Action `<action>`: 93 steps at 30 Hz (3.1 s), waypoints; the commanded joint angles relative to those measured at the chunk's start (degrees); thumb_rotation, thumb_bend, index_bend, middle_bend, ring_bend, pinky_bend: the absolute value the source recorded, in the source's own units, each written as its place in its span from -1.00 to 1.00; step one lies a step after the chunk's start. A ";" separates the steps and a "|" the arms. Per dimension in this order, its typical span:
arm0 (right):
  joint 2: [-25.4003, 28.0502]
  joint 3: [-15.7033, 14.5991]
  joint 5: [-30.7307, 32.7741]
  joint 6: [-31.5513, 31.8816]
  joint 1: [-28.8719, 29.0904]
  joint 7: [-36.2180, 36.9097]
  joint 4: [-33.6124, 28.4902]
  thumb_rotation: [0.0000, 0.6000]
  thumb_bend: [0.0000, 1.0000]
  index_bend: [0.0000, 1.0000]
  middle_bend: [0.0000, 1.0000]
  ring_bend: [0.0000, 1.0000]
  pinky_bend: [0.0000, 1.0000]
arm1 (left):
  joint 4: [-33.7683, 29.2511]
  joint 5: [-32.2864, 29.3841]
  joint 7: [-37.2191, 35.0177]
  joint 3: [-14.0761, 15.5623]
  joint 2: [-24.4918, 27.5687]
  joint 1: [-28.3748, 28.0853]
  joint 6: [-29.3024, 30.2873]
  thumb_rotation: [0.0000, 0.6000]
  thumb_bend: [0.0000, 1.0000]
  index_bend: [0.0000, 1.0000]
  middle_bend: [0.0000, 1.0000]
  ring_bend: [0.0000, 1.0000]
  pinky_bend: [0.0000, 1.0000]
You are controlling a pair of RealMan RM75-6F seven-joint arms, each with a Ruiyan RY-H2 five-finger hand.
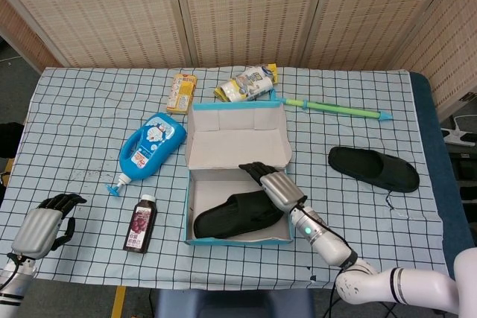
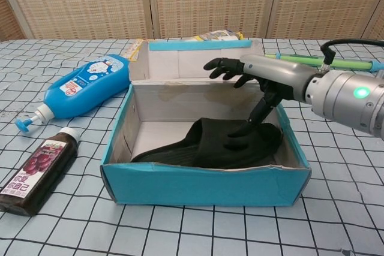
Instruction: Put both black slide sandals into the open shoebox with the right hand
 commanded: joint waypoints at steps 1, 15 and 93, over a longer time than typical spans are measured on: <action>3.51 0.79 -0.24 -0.25 -0.78 2.28 -3.54 1.00 -1.00 -0.86 -0.85 -1.00 -0.82 | 0.01 -0.10 -0.02 -0.02 0.01 -0.02 -0.09 1.00 0.33 -0.46 -0.53 -0.61 -0.41; 16.75 -3.16 1.07 12.14 -7.18 -15.38 -10.41 1.00 -1.00 -0.61 -0.47 -0.85 -0.71 | -0.29 -0.28 0.02 -0.08 0.11 -0.05 -0.12 1.00 0.33 -0.46 -0.52 -0.61 -0.40; 13.32 1.52 15.91 14.00 -16.51 -24.28 7.54 1.00 -1.00 -0.92 -0.76 -0.96 -0.57 | 0.22 -0.91 0.43 0.47 -0.33 -0.63 -2.07 1.00 0.33 -0.46 -0.52 -0.61 -0.40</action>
